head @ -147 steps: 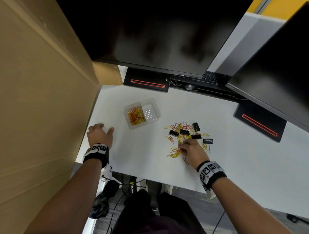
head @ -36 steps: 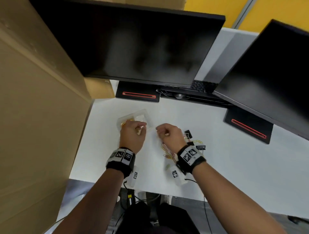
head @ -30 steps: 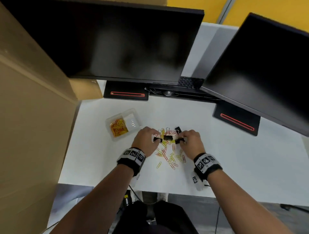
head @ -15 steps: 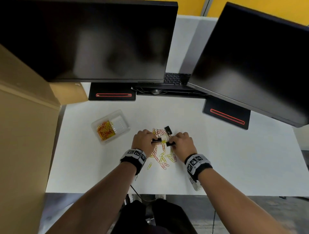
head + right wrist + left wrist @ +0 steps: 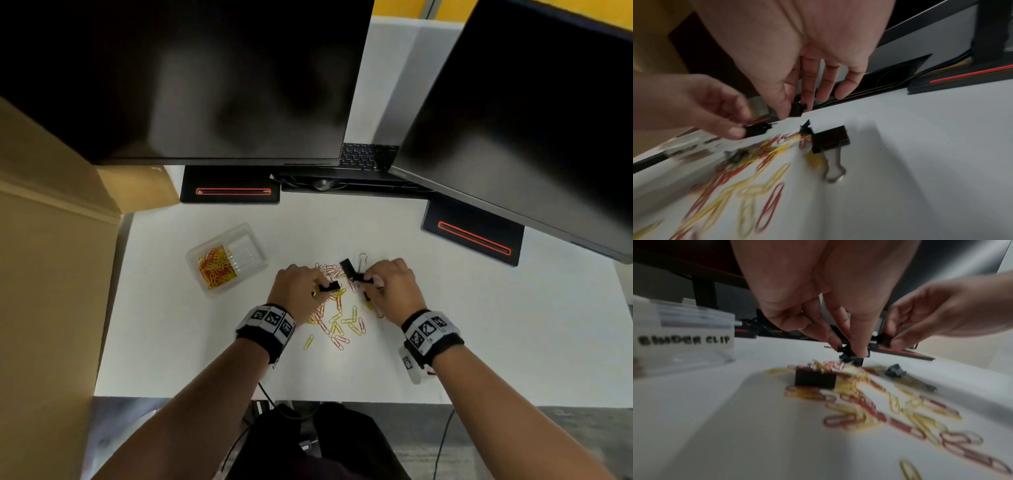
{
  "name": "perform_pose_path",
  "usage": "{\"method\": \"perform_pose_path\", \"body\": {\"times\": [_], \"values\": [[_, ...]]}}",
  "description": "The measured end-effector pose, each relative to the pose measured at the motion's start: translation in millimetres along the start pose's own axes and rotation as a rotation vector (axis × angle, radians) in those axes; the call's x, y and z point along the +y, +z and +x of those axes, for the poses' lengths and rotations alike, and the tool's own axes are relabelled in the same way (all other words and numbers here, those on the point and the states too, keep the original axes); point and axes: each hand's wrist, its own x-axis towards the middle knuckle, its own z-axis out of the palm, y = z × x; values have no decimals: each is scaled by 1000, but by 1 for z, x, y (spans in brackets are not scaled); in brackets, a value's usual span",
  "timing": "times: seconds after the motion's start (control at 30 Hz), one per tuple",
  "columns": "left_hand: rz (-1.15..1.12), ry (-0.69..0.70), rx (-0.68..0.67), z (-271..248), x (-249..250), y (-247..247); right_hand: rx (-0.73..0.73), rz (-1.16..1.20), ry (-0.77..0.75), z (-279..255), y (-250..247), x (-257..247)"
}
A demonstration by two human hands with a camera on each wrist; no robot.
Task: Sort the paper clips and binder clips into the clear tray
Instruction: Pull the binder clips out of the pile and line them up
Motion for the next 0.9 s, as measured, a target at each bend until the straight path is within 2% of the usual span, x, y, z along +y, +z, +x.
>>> {"method": "perform_pose_path", "body": {"times": [0.07,0.17,0.3,0.47,0.63,0.73,0.9], "values": [[-33,0,35,9,4,-10,20,0,89,17,-4,1],[-51,-50,61,35,8,-20,-42,-16,164,34,-3,-1],[-33,-131,43,64,2,-17,-114,-46,158,38,6,3],[-50,-197,-32,70,-8,-4,-125,-66,176,17,-3,16],[-116,-160,18,57,-7,-5,-361,-67,219,-2,-7,23],[-91,-148,39,43,-9,-11,-331,6,248,-5,-1,23],[67,-143,-142,19,-17,-18,-207,113,277,-11,3,29]]}}
